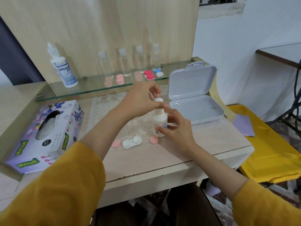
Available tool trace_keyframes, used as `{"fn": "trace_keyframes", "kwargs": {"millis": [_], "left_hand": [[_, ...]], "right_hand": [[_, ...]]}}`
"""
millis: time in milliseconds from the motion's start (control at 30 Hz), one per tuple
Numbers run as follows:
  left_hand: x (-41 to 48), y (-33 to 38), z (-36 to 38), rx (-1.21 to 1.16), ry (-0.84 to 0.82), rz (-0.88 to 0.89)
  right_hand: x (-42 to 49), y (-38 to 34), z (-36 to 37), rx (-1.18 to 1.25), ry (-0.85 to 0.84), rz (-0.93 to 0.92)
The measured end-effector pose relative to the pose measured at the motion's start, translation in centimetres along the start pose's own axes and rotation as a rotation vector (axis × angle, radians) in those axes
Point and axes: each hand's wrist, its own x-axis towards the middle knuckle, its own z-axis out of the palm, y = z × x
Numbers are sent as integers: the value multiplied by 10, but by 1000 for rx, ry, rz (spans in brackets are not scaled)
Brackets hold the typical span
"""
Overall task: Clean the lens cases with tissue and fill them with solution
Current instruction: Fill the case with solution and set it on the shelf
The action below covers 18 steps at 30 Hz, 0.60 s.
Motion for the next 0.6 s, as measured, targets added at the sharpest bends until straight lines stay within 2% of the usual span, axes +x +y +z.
{"fn": "trace_keyframes", "kwargs": {"millis": [100,233,300,400,567,600], "left_hand": [[2,2,-1,15,-31,4],[-1,2,-12,-98,-238,-15],[-1,1,-11,-54,-219,-29],[-1,1,-3,36,-55,-38],[1,3,-10,61,-208,2],[1,3,-10,54,-198,-4]], "right_hand": [[0,0,0,-11,-7,-4],[1,2,-1,-21,-11,-5],[2,3,0,-16,-8,1],[2,5,0,-32,5,-4],[2,6,0,-61,14,-8],[2,7,1,-63,13,-9]]}}
